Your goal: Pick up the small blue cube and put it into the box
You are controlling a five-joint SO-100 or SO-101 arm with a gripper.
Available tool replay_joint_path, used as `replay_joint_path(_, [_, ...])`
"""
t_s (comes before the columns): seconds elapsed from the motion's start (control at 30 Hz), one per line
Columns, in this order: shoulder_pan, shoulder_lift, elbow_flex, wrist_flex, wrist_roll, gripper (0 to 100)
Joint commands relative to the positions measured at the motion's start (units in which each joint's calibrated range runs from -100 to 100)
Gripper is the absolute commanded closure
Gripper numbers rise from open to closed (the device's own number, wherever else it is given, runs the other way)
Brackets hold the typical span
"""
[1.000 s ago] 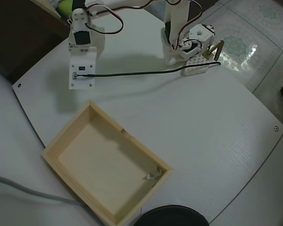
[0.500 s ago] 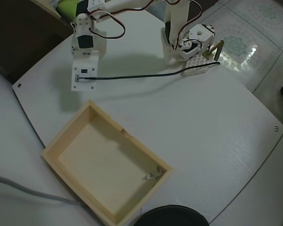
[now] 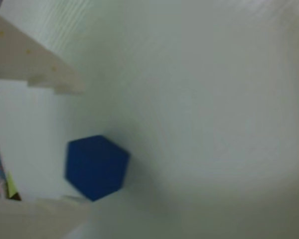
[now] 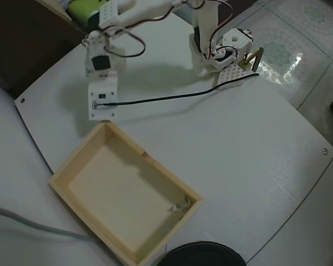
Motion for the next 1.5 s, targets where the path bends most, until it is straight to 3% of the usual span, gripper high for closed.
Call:
replay_joint_path(0.0, [0.6, 2.5, -6.6, 1.7, -0.3, 79])
replay_joint_path(0.53, [4.2, 3.7, -14.7, 3.9, -0.3, 79])
replay_joint_path(1.47, [4.8, 8.9, -11.6, 1.1, -1.2, 79])
